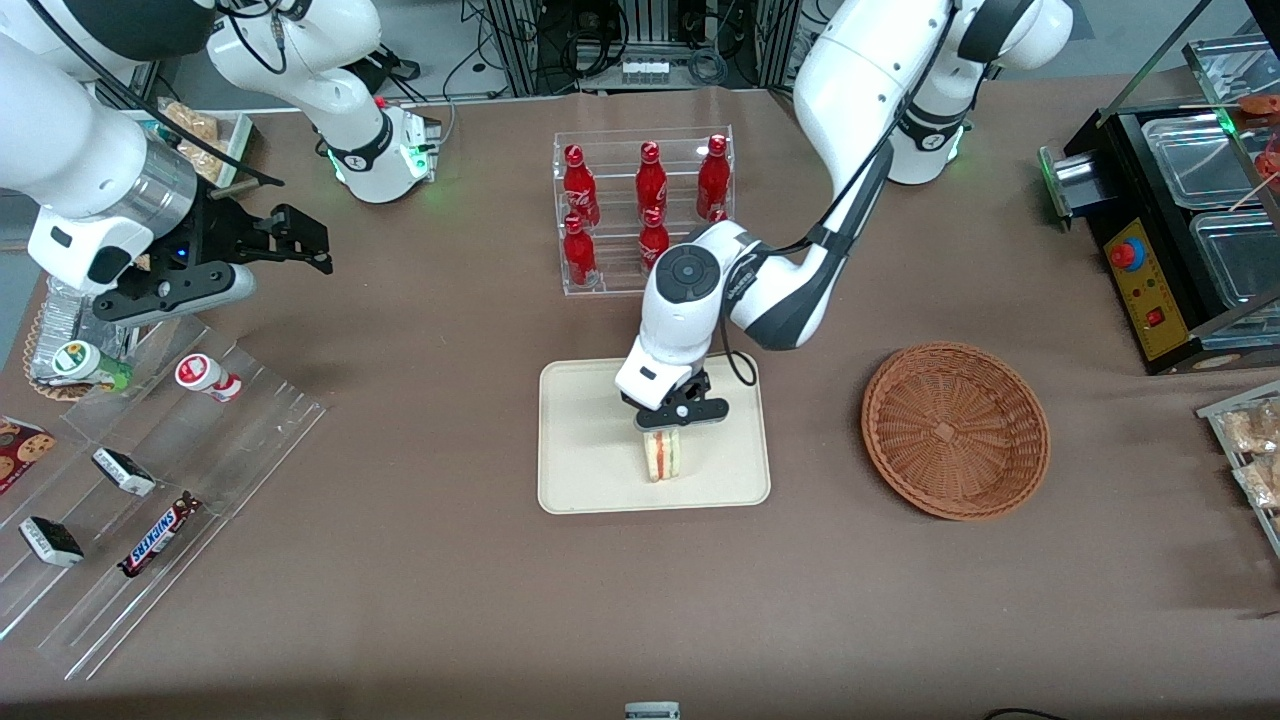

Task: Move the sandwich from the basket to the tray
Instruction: 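Lift the sandwich and carry it with the left gripper over the cream tray, then lower the sandwich onto the tray and open the left gripper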

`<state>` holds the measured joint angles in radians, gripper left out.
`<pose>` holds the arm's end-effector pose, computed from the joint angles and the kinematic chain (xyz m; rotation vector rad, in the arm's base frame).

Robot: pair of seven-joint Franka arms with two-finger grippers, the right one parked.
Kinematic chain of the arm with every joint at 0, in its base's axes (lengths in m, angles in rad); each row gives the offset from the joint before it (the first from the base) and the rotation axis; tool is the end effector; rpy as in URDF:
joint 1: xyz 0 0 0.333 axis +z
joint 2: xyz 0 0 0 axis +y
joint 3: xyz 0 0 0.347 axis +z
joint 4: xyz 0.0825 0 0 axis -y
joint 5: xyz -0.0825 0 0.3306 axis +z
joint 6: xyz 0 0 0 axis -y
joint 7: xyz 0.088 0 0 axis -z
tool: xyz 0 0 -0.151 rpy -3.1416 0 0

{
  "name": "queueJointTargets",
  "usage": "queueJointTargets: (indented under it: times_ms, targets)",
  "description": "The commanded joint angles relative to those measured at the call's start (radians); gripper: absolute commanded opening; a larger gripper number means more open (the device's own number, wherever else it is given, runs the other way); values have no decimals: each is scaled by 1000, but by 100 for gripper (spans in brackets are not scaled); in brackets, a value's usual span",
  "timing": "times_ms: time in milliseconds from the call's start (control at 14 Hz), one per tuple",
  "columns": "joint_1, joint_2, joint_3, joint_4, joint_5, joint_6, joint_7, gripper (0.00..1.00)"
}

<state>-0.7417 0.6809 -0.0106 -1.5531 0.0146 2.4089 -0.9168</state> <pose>0.5173 -0.4816 0.2788 3.0001 0.2367 0.1820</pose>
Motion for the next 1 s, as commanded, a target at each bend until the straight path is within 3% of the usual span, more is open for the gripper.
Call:
queueJointTargets:
  times_ms: [0, 71, 214, 429, 929]
  targets:
    - [-21, 38, 17, 31, 5, 39, -7, 22]
    - [-21, 42, 17, 28, 5, 41, -7, 32]
    - [-21, 39, 17, 28, 8, 41, 3, 100]
    - [-12, -19, 20, 28, 15, 23, 12, 100]
    - [27, -248, 40, 36, 10, -263, 67, 100]
